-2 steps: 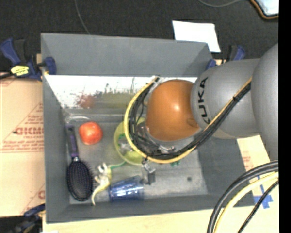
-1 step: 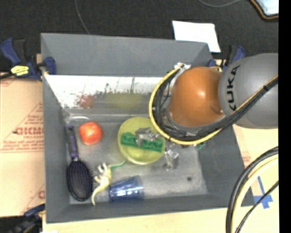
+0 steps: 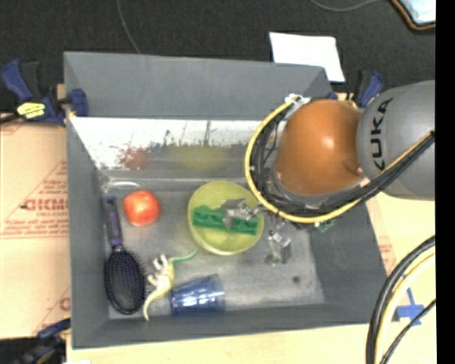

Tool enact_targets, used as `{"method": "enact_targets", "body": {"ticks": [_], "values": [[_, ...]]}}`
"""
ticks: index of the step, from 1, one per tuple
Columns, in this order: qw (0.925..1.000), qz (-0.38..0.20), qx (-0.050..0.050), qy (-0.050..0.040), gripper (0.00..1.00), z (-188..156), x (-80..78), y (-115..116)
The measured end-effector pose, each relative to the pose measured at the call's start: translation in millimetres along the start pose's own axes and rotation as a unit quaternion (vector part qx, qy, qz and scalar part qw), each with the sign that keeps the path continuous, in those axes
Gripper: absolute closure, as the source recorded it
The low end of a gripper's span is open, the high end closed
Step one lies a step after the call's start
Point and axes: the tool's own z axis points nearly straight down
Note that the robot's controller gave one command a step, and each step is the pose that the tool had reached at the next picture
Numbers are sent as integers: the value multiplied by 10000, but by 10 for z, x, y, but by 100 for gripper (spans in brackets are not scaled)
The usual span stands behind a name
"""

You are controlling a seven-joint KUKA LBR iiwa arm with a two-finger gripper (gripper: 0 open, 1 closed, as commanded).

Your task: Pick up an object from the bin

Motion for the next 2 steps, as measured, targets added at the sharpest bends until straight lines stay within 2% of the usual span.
{"method": "enact_targets", "body": {"ticks": [1,2], "values": [[9985,554,11,-46,0,-211,84,-133],[9980,-624,3,-50,0,-89,38,-65]]}}
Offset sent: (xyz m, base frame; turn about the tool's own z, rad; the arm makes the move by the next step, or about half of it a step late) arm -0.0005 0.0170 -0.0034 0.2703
